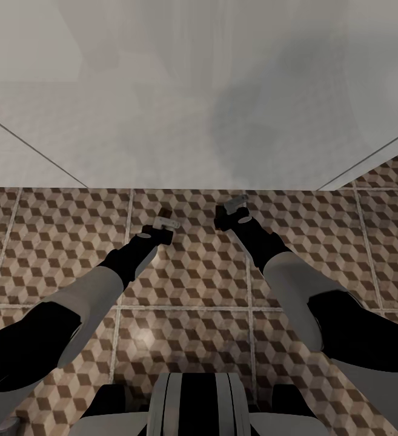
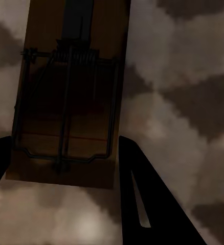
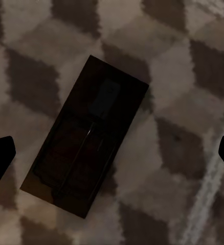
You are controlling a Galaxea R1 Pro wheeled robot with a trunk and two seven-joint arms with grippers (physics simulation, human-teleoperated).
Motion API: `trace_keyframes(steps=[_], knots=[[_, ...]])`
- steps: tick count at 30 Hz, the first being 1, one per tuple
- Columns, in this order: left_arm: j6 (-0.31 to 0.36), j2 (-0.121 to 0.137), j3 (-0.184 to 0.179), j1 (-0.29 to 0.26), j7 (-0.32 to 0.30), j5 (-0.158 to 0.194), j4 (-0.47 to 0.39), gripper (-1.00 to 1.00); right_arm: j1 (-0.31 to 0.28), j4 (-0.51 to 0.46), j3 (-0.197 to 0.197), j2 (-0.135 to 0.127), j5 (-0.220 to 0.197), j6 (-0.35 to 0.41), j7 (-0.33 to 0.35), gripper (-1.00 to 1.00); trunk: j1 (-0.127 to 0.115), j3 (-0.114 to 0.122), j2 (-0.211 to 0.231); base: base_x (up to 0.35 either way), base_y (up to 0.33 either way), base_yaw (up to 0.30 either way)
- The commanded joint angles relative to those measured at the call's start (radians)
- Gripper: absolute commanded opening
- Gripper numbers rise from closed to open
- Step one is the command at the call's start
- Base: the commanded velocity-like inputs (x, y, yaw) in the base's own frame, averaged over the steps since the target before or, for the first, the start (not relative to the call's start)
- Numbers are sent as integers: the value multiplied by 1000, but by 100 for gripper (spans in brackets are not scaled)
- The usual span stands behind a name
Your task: Take the four mousetraps from the cabinet in the bathroom and place them on the bathroom floor. Make sure all four end up on the same floor surface, and ensure that at least two of them are either under or directly next to the same bathroom sink.
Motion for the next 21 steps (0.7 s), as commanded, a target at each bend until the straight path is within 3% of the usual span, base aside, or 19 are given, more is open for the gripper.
trace_keyframes(steps=[1,13,14,21], knots=[[6,1,-9,0,10,7,-2,-100,0,-2,3,0,10,7,-1,100,0,0,0,0,0,0],[7,1,-9,0,10,6,-2,-100,0,0,3,0,10,7,-1,100,0,0,0,0,0,0],[7,1,-9,0,10,6,-2,100,0,2,3,0,10,7,-1,100,0,0,0,0,0,0],[8,1,-47,0,10,6,0,100,0,9,3,0,10,-1,-1,100,0,0,0,0,0,0]])
